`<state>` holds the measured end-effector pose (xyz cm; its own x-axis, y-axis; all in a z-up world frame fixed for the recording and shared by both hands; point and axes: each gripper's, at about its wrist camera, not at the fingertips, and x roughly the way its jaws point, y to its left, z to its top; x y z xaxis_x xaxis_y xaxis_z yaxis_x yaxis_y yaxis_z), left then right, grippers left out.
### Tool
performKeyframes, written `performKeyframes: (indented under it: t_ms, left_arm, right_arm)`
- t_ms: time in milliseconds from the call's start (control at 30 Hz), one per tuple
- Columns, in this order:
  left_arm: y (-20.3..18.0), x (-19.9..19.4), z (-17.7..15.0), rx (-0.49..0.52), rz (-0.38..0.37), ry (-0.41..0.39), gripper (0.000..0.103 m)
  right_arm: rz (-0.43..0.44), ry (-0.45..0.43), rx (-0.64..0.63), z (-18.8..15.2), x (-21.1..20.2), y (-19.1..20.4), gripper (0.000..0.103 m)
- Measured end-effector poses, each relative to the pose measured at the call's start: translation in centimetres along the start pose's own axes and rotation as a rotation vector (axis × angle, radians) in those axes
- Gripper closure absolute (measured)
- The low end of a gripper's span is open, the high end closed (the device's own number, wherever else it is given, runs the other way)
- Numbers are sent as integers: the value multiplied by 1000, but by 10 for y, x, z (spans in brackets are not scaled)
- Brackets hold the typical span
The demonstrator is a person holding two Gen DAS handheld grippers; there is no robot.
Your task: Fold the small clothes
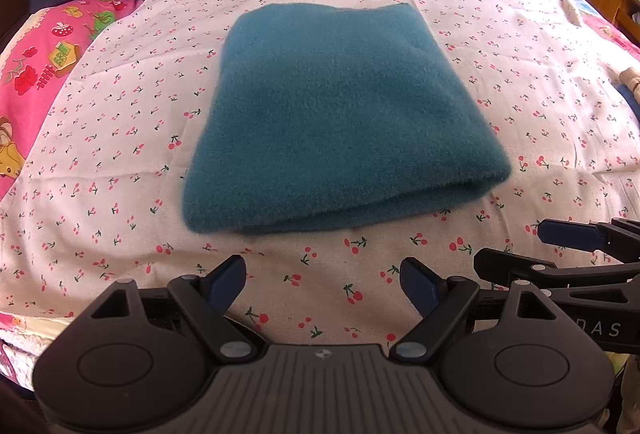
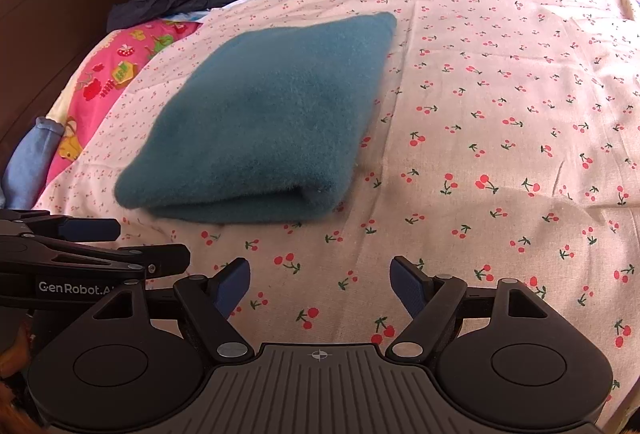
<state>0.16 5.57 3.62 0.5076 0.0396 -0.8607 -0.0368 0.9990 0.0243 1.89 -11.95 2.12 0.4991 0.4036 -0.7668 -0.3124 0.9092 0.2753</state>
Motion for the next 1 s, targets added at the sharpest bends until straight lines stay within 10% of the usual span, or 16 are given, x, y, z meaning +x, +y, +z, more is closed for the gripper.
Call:
performKeyframes:
  t_ms: [1000]
  left_arm:
    - [-3, -1, 0, 19, 5, 1, 15]
  right_arm:
    - [-3, -4, 2, 0, -3, -2, 24]
